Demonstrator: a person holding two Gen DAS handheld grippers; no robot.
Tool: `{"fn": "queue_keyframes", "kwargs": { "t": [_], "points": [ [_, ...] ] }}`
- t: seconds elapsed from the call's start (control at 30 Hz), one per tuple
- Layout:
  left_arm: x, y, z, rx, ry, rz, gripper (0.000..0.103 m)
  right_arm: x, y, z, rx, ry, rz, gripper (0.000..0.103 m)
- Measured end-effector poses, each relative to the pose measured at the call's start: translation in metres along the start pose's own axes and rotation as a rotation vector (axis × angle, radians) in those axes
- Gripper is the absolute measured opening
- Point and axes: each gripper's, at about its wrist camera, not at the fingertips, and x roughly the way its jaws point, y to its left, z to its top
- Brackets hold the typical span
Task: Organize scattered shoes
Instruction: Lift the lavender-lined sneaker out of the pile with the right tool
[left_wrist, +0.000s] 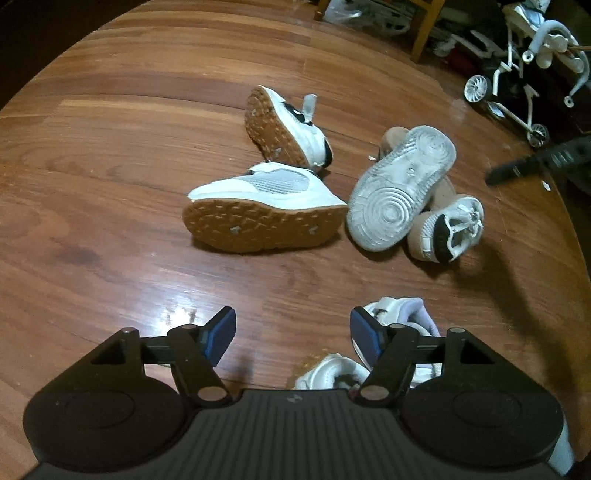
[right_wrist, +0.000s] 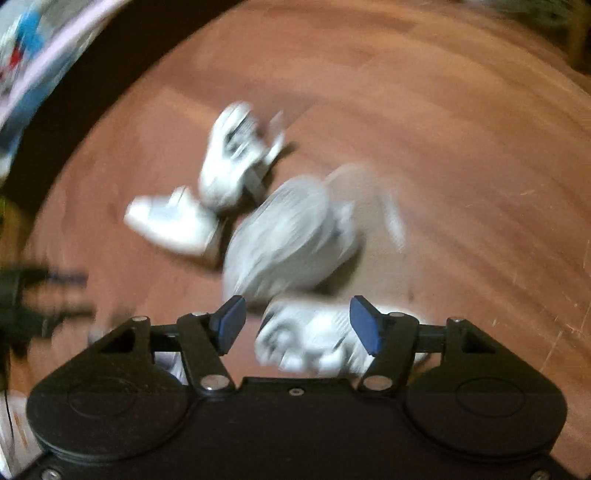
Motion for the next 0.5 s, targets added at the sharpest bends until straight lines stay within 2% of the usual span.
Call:
{"fn": "queue_keyframes", "kwargs": {
  "t": [0.1,0.2,0.33,0.43,0.5],
  "points": [
    [0.006,0.003,0.002,-0.038,0.003,-0.006,0.068,0.008,-0.007,0.015,-0.004,-0.056,-0.008,0.064],
    [0.012,0.002,0.004,-0.051,0.009,-0.011,0.068,0.016,-0.011,0.028,0.053,-0.119,0.052,0.064],
    [0.019,0.000,0.005,-0.045,0.021,-0.013,0.068,0.039,-0.010,0.027,0.053,-0.085,0.017,0.064],
    [0.024,-0.002,0.006,-0.040,0.031,-0.014,0.068,0.045,-0.003,0.018,-0.004,-0.048,0.032,0.055],
    [0.027,-0.003,0.006,-0.037,0.037,-0.015,0.068,0.039,0.008,0.017,-0.082,-0.077,0.039,0.040]
  ]
}}
